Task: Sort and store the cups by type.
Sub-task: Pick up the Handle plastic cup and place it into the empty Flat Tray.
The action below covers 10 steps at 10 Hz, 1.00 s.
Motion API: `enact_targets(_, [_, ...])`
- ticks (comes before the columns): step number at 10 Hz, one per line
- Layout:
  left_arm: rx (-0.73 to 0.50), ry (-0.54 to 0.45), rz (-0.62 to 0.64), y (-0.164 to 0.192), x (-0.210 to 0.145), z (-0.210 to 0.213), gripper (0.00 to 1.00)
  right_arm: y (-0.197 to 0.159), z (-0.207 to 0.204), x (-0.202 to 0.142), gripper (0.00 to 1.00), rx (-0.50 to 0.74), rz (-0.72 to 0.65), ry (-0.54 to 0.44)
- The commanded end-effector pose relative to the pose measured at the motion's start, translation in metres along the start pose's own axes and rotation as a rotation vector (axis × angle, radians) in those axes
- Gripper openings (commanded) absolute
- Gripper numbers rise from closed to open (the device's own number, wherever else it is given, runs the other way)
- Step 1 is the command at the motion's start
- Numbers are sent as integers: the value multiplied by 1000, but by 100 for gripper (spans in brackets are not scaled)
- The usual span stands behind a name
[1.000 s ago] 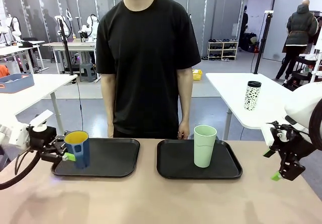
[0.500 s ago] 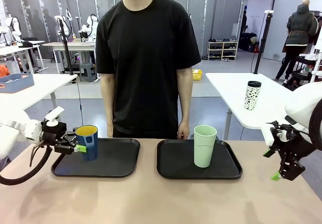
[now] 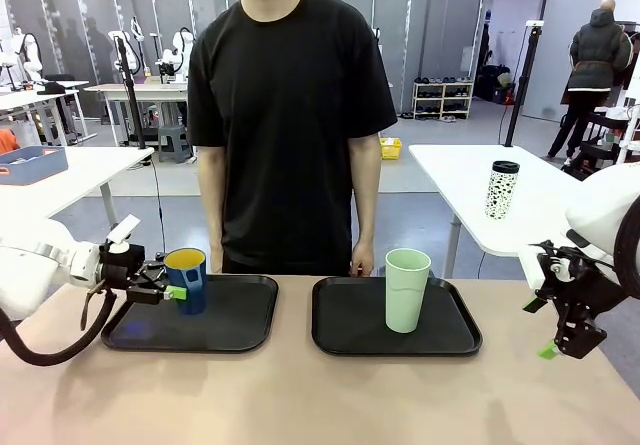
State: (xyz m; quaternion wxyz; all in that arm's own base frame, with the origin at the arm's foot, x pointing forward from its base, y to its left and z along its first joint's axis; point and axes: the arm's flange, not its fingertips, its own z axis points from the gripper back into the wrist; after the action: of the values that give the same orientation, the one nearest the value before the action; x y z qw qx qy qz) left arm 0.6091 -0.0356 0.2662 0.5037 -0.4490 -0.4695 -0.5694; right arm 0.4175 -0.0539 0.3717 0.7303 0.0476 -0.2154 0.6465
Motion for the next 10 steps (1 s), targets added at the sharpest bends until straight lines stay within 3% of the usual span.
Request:
enact_targets(1, [57, -17, -39, 13, -13, -5, 0, -3, -2, -1, 100, -6, 2, 6])
enact_targets(10, [131, 11, -28, 18, -61, -2, 0, -3, -2, -1, 100, -6, 2, 6])
